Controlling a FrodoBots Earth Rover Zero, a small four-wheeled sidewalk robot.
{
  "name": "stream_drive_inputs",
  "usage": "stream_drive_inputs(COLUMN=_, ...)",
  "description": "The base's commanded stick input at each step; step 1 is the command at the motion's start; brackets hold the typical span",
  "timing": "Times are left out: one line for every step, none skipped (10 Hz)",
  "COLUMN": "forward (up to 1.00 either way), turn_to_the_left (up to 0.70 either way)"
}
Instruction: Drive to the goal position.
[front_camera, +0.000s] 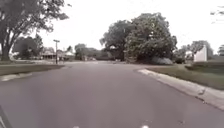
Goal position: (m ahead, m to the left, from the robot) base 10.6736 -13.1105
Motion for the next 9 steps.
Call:
stream_drive_inputs(forward=0.7, turn_to_the_left=0.0)
stream_drive_inputs(forward=0.7, turn_to_the_left=0.0)
stream_drive_inputs(forward=0.7, turn_to_the_left=0.0)
stream_drive_inputs(forward=0.7, turn_to_the_left=0.0)
stream_drive_inputs(forward=0.7, turn_to_the_left=0.0)
stream_drive_inputs(forward=0.7, turn_to_the_left=0.0)
stream_drive_inputs(forward=0.7, turn_to_the_left=0.0)
stream_drive_inputs(forward=0.7, turn_to_the_left=0.0)
stream_drive_inputs(forward=0.7, turn_to_the_left=0.0)
